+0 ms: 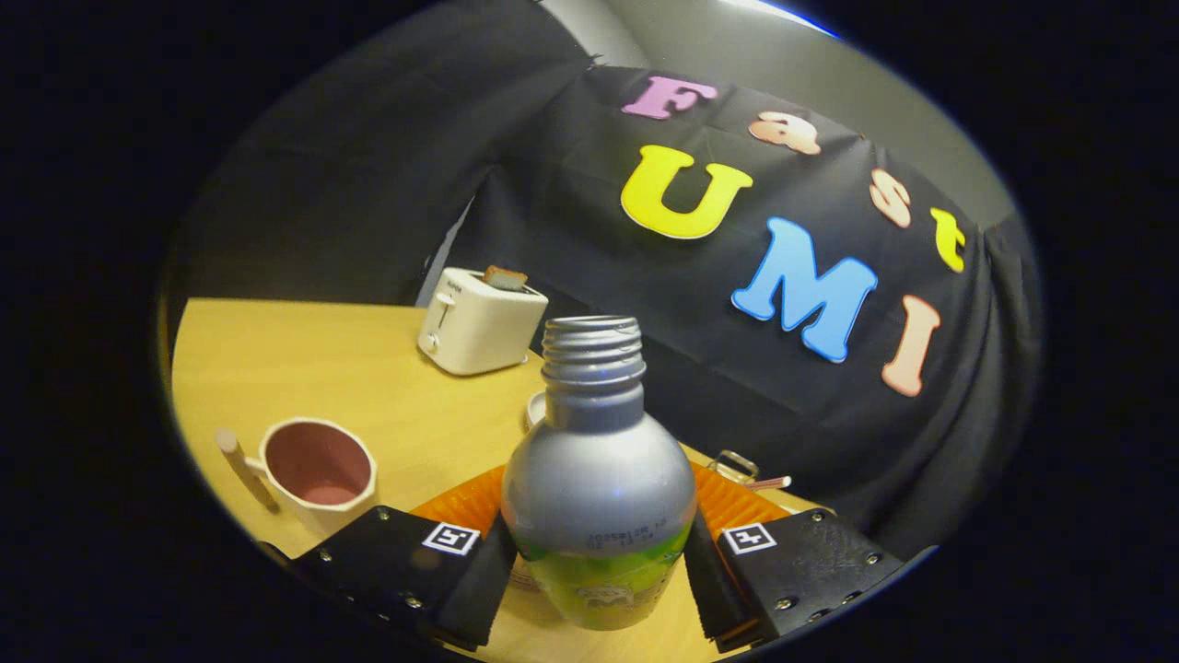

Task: Take the bottle from table, then pour the juice into the cup, finally place the bottle on the coaster

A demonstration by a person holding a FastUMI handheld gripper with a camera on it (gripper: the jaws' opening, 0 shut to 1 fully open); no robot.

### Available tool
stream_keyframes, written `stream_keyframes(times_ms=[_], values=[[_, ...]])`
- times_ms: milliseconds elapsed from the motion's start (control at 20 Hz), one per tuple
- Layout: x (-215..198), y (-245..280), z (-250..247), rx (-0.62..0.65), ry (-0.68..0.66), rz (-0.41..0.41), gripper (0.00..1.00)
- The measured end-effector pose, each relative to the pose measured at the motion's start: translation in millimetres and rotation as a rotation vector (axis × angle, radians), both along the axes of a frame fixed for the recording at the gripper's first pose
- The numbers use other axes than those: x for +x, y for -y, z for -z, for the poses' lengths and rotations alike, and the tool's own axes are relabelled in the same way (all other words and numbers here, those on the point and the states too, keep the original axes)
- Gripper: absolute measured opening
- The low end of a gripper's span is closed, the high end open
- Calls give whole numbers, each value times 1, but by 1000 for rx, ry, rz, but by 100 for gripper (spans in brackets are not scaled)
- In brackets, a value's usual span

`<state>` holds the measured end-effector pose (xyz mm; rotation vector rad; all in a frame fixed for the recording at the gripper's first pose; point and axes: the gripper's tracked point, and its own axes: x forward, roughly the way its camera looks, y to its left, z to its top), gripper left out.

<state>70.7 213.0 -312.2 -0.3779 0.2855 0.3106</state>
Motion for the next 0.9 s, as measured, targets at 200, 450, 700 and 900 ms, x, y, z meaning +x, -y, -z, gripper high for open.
stream_keyframes(times_ms=[200,450,700,900], values=[[-1,-3,-11,238,-4,-26,81],[7,7,-11,376,-7,17,81],[21,13,7,430,-57,49,81],[29,11,17,444,-46,63,81]])
